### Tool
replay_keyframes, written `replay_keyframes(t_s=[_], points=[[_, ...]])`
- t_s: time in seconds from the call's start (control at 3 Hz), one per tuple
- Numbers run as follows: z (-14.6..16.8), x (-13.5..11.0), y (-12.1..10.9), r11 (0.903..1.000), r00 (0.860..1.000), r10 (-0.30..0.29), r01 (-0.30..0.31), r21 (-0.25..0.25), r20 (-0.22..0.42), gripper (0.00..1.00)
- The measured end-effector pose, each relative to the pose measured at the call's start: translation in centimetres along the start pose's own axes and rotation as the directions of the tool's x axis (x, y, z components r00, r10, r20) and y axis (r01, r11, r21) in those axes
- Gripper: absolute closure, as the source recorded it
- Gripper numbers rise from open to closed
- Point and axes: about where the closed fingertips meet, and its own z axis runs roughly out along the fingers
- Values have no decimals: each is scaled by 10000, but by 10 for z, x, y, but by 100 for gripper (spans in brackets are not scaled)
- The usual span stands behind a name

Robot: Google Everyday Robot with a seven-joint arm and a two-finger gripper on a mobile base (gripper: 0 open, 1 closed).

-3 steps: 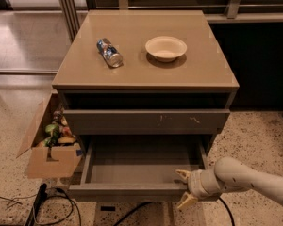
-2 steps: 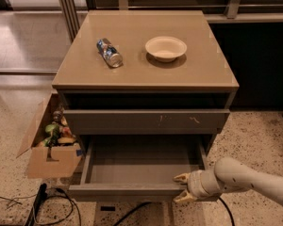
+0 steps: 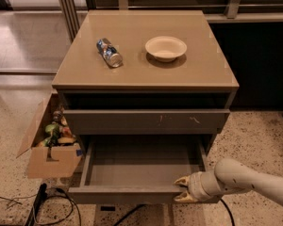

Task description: Open middle drawer

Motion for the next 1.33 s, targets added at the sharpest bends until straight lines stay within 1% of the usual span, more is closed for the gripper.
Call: replay_keyframes(t_s=[0.33,0.67,1.0,1.33], points=[[-1,12,20,9997,9996,248,-248,10,148,100],[-5,7,21,9997,9996,248,-248,10,148,100],[-1,1,27,9996,9990,290,-292,61,349,100],[-1,1,27,9996,9990,290,-292,61,349,81]])
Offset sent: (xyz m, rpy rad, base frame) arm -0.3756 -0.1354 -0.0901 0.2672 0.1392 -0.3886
